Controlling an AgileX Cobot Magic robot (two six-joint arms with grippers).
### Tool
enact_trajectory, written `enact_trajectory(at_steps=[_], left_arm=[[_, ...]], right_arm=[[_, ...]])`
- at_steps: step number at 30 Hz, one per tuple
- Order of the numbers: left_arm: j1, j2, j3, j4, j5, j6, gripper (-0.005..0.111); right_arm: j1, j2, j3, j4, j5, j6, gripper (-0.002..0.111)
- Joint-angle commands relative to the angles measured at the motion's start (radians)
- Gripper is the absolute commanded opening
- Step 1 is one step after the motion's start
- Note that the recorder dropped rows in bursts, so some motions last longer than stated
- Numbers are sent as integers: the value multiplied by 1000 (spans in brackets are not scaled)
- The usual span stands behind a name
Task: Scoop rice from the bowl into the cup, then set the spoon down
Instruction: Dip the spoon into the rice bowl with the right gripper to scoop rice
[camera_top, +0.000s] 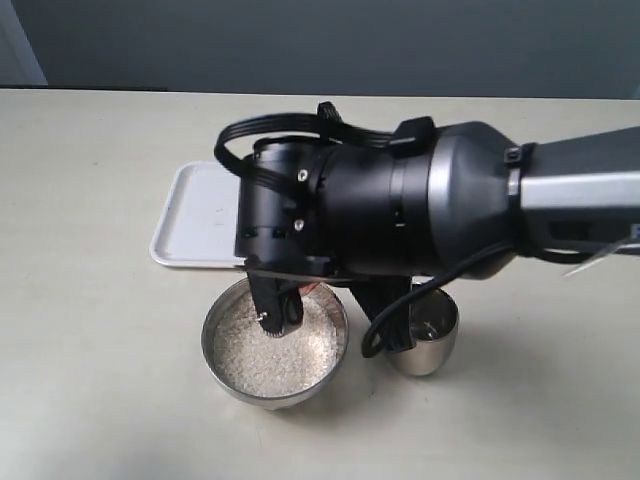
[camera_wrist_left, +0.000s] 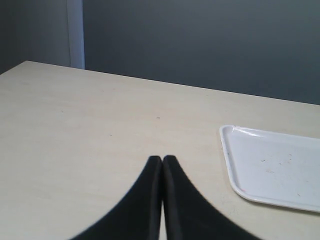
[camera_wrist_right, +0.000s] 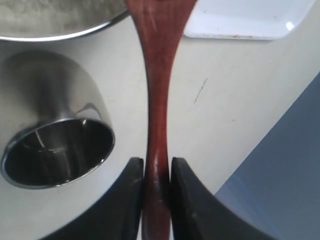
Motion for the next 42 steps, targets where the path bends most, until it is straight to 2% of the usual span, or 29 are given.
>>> enact_trajectory(at_steps=[1, 13, 21, 42], left_arm=[[-4, -5, -2, -3, -11, -3, 1], [-4, -5, -2, -3, -11, -3, 1], [-4, -5, -2, -3, -11, -3, 1], [-4, -5, -2, -3, -11, -3, 1]], right_arm=[[1, 25, 4, -12, -3, -1, 0], [81, 82, 4, -20, -3, -26, 0], [79, 107, 4, -156, -3, 21, 0], [95, 107, 4, -11, -3, -53, 0]])
